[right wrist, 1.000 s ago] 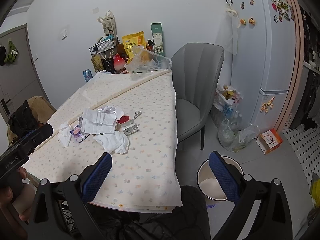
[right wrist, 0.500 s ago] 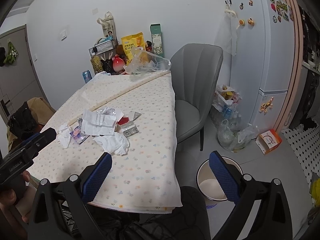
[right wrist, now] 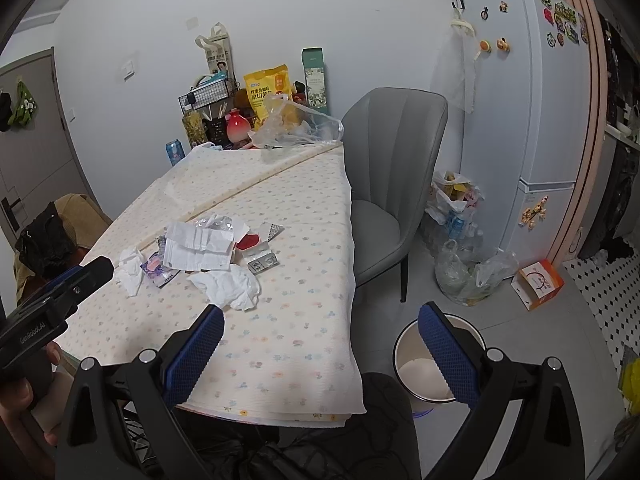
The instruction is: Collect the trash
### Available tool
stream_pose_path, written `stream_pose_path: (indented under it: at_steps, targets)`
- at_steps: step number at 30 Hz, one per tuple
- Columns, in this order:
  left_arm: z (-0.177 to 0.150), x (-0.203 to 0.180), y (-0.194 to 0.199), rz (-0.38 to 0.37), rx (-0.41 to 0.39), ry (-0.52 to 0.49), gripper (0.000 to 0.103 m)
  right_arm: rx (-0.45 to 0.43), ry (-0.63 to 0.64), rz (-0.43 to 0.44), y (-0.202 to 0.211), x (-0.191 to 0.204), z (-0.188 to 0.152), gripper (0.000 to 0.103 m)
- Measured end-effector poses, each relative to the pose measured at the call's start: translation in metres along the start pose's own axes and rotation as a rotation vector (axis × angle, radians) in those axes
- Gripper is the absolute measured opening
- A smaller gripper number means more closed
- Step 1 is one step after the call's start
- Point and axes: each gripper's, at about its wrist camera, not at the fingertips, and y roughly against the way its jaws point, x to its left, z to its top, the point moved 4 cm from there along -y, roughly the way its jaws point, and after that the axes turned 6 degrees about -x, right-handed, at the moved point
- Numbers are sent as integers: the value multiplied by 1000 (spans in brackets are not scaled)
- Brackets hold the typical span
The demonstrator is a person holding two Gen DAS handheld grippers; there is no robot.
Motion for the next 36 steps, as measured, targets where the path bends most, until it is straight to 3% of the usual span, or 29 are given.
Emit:
stream_pose_path:
  at_steps: [29,36]
  targets:
    - [-3,2,0,-2,2,-4,97,-9,11,4,-2,4,1,95]
    - [2,20,-2,30,2,23,97,-36,39,27,-8,16,15,95]
